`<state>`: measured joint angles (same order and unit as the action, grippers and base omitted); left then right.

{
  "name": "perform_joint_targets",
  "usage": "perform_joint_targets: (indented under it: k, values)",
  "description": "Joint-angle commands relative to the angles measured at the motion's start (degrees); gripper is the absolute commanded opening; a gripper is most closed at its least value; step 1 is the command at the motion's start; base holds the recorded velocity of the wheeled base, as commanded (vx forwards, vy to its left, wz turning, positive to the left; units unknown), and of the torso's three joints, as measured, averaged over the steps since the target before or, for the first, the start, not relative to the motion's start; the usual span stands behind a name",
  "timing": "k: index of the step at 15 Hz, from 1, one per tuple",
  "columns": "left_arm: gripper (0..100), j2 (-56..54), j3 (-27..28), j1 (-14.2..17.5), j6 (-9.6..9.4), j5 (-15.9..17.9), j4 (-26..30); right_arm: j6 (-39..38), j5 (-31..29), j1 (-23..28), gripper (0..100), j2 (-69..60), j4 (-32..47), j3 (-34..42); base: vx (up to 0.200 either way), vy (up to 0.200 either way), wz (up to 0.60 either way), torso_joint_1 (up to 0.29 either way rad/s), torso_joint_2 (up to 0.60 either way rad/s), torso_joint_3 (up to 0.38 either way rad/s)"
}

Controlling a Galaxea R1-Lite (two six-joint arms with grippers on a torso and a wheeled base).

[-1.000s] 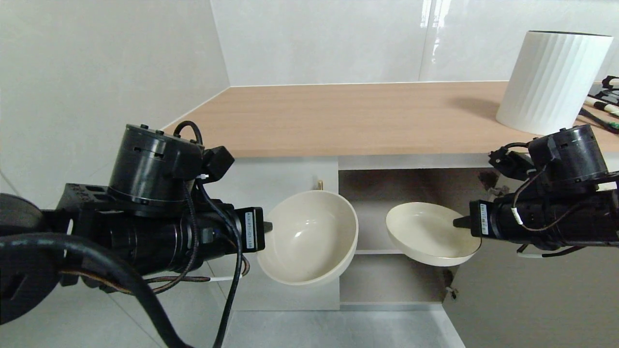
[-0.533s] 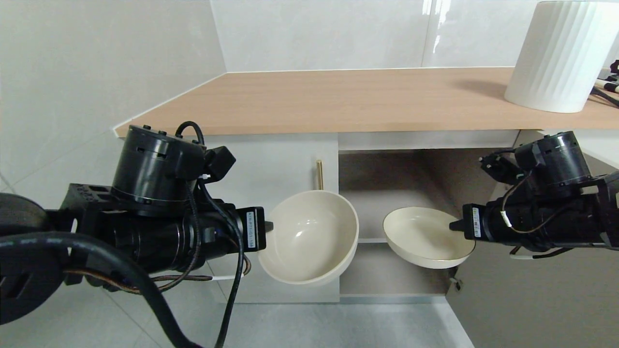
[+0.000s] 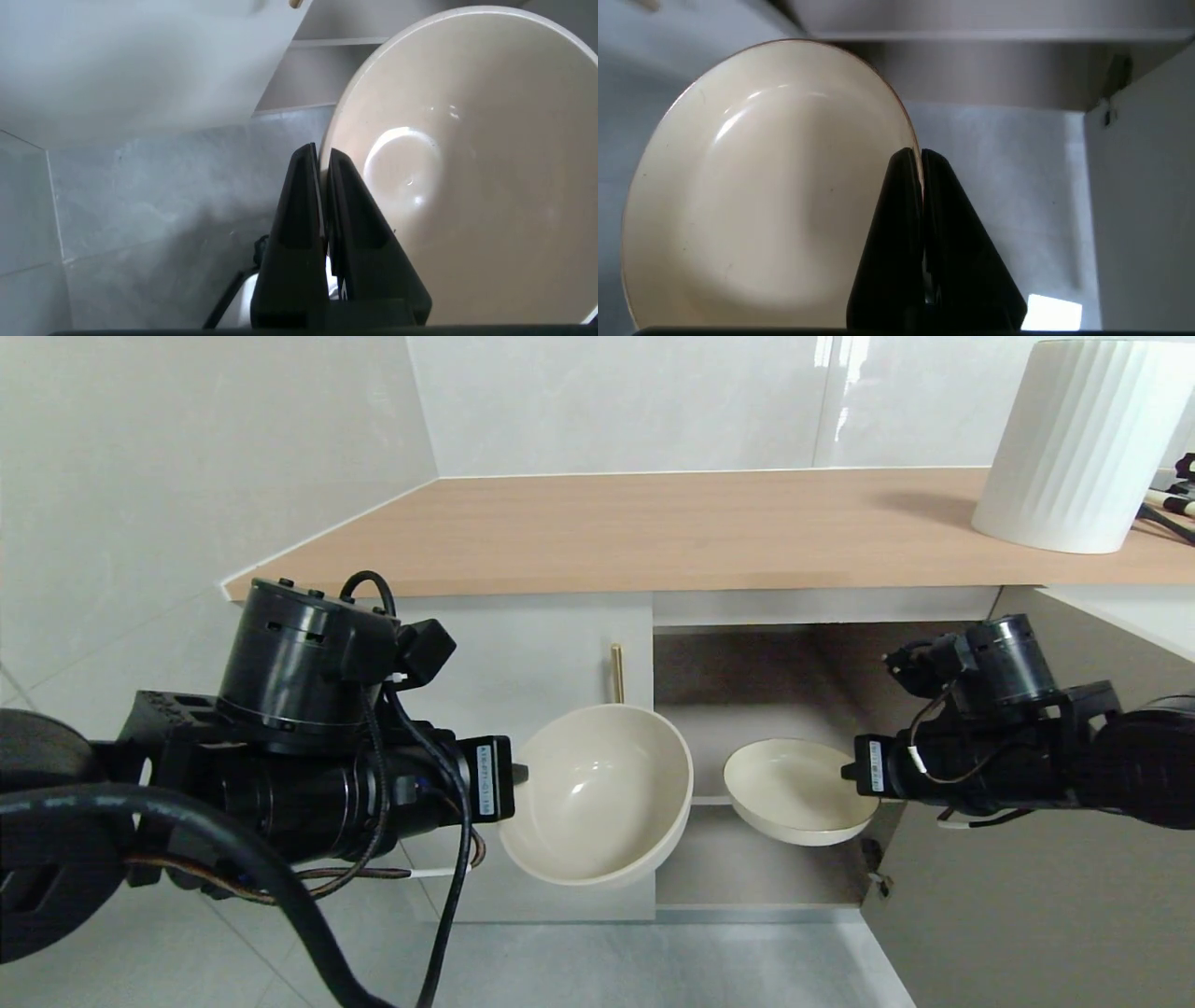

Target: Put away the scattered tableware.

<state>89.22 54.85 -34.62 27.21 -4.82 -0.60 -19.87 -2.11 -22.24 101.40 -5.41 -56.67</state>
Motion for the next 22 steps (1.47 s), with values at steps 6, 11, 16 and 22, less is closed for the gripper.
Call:
perform_joint_targets:
  k: [6,11,16,22]
  values:
    - [0,0.2,0.0,0.0,0.04,-0.1,0.0,-5.4,-9.5,0.8,0,27.0,-6.1,-16.0,0.000,0.000,0.00,0.000,0.00,0.000]
    - [0,0.4,-0.1,0.0,0.04,-0.2,0.0,-8.4,-14.8,1.8,0,35.8,-5.9,-25.7,0.000,0.000,0.00,0.000,0.00,0.000]
    - [0,0.4,-0.3,0.0,0.04,-0.2,0.1,-8.3,-22.4,3.6,0,41.9,-6.0,-32.4,0.000,0.000,0.00,0.000,0.00,0.000]
    - [0,0.4,-0.3,0.0,0.04,-0.2,0.1,-8.3,-26.0,5.8,0,46.9,-5.8,-39.3,0.000,0.000,0.00,0.000,0.00,0.000]
